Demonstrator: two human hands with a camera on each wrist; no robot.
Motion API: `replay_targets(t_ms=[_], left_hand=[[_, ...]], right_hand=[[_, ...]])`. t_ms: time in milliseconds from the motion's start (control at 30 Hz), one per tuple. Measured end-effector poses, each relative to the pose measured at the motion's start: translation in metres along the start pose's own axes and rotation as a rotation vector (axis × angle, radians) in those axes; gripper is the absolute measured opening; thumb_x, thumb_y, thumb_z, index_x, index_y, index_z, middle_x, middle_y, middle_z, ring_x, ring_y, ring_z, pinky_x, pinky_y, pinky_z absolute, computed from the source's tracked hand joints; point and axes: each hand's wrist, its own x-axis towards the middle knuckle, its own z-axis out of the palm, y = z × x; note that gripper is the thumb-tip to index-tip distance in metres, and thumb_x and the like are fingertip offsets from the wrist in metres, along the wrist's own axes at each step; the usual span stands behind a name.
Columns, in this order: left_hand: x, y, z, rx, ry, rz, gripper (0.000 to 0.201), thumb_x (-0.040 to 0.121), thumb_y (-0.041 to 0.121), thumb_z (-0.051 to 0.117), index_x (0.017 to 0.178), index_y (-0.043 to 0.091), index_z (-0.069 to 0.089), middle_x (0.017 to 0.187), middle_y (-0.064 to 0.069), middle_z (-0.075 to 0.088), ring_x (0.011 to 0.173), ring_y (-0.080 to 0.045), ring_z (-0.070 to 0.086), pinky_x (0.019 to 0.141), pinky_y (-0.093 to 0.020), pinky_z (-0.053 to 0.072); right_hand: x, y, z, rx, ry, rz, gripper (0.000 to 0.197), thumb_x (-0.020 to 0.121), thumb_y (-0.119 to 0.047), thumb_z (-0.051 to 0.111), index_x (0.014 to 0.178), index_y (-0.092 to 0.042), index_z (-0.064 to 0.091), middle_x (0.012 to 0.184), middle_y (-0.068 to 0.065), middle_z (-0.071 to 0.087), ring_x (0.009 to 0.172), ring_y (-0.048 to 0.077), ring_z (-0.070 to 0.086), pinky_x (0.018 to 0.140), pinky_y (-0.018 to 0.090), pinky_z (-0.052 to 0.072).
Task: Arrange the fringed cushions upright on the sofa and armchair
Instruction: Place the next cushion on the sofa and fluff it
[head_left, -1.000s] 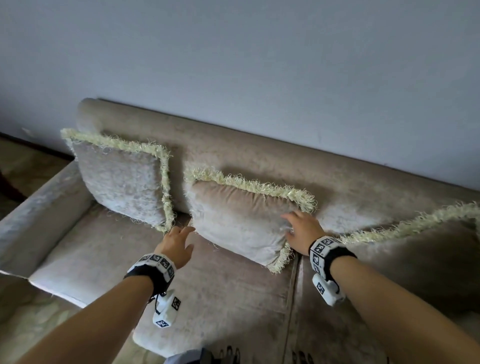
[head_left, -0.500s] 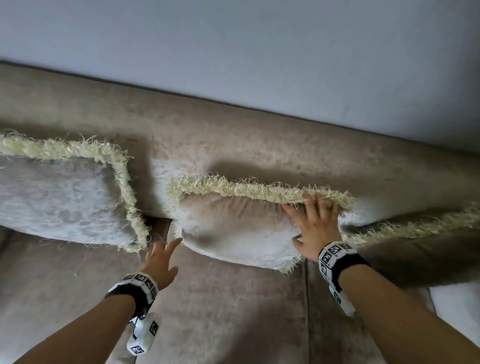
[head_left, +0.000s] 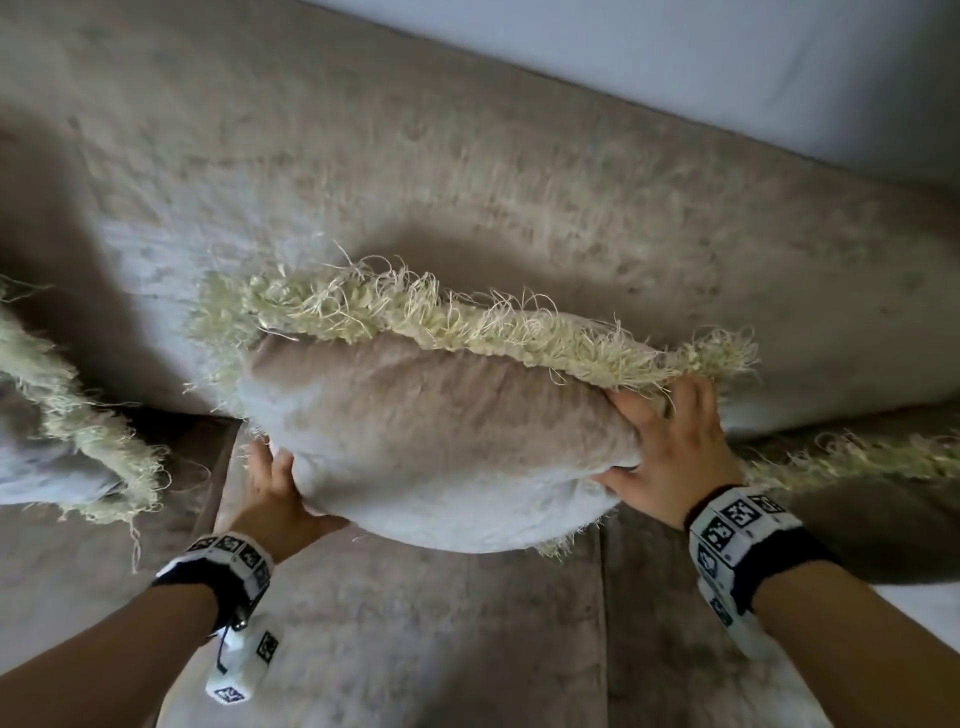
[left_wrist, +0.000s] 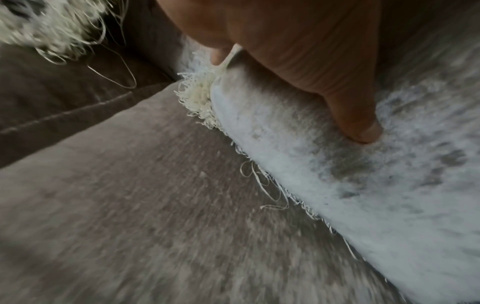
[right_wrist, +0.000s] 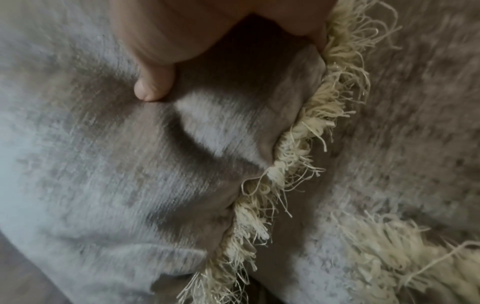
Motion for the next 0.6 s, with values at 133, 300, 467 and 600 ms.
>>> replay_targets(t_ms=[133, 300, 467, 600], left_hand=[[0.010, -0.002, 0.011, 0.021, -0.116, -0.068, 0.108, 0.039, 0.086, 0.064, 0.097, -0.005, 0.062, 0.094, -0.023, 0.058, 0.090, -0.038, 0.057, 0.083, -0.034, 0.040], [-0.006, 0.008, 0.007, -0.102, 0.061, 0.003, 0.094, 0.038, 0.077, 0.070, 0.097, 0.006, 0.054, 0.089, -0.017, 0.055, 0.078, -0.025, 0.051, 0.069, -0.042, 0.048], [-0.029, 0.036, -0.012, -0.115, 0.088, 0.091, 0.089, 0.048, 0.059, 0.079, 0.114, 0.015, 0.038, 0.089, -0.018, 0.047, 0.073, -0.035, 0.052, 0.063, -0.040, 0.043], [-0.038, 0.054, -0.030, -0.031, 0.043, 0.146, 0.097, 0.055, 0.074, 0.062, 0.129, 0.018, 0.032, 0.099, -0.019, 0.049, 0.077, -0.030, 0.047, 0.067, -0.049, 0.050]], right_hand=[[-0.005, 0.004, 0.007, 0.038, 0.072, -0.020, 0.085, 0.050, -0.043, 0.084, 0.119, -0.021, 0.041, 0.105, 0.011, 0.032, 0.102, 0.037, 0.035, 0.082, 0.058, 0.044], [-0.014, 0.009, 0.014, 0.066, 0.141, -0.048, 0.072, 0.059, -0.038, 0.079, 0.118, -0.018, 0.043, 0.101, 0.010, 0.033, 0.099, 0.035, 0.036, 0.081, 0.054, 0.043], [-0.030, 0.012, 0.009, 0.083, 0.114, 0.009, 0.088, 0.046, -0.026, 0.090, 0.120, -0.018, 0.043, 0.102, 0.010, 0.037, 0.097, 0.032, 0.036, 0.081, 0.056, 0.044], [-0.048, 0.016, -0.006, 0.140, 0.106, 0.092, 0.092, 0.044, -0.022, 0.092, 0.122, -0.019, 0.042, 0.095, 0.019, 0.050, 0.094, 0.031, 0.035, 0.085, 0.059, 0.042]])
